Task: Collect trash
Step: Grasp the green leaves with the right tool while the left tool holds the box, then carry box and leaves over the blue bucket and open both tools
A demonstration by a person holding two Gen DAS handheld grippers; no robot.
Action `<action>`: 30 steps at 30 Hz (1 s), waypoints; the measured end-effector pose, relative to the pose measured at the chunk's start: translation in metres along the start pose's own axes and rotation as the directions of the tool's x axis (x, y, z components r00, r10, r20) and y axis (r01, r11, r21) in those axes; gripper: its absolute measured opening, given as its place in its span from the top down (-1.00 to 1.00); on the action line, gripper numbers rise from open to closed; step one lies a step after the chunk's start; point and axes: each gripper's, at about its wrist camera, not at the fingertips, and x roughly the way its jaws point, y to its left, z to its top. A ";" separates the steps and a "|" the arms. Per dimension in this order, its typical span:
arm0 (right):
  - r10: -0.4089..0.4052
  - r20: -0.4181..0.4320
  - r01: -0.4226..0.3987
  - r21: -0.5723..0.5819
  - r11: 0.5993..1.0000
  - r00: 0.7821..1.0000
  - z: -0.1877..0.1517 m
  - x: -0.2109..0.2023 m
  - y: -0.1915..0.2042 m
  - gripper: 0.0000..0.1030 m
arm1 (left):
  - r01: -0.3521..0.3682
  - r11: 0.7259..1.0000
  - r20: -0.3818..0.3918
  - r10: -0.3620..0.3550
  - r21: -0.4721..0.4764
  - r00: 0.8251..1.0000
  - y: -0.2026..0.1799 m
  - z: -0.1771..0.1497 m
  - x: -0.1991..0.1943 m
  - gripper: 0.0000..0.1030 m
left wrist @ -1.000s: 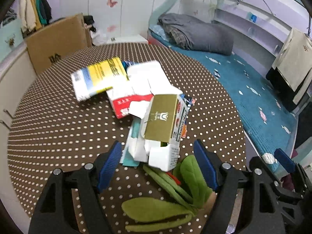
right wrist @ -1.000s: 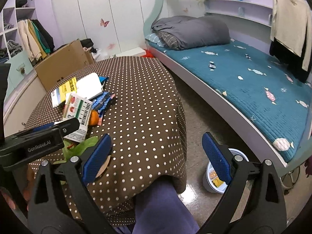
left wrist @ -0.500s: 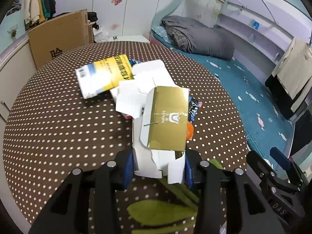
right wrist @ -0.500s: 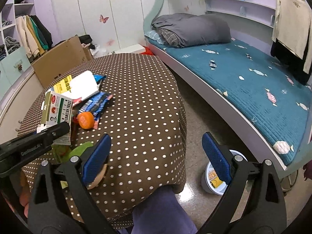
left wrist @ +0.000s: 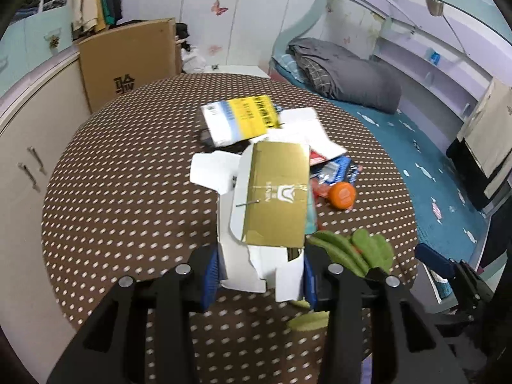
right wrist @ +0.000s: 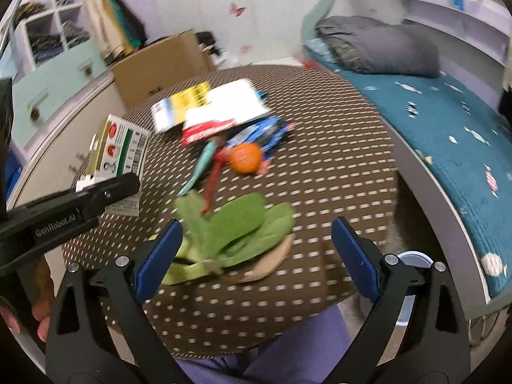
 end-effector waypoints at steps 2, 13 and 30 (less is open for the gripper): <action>0.007 -0.020 -0.008 -0.025 1.000 1.000 -0.001 0.006 0.006 -0.33 | -0.011 1.000 -0.004 0.011 -0.008 1.000 0.006 -0.004 -0.001 0.19; -0.014 0.009 0.013 0.069 0.998 1.000 0.005 -0.012 -0.020 0.70 | -0.001 1.000 -0.019 0.002 0.005 1.000 0.004 -0.009 0.001 0.19; -0.156 0.107 0.129 0.221 0.967 0.982 0.005 -0.070 -0.087 0.70 | 0.119 0.980 -0.005 -0.120 0.162 0.993 -0.074 -0.001 -0.001 0.19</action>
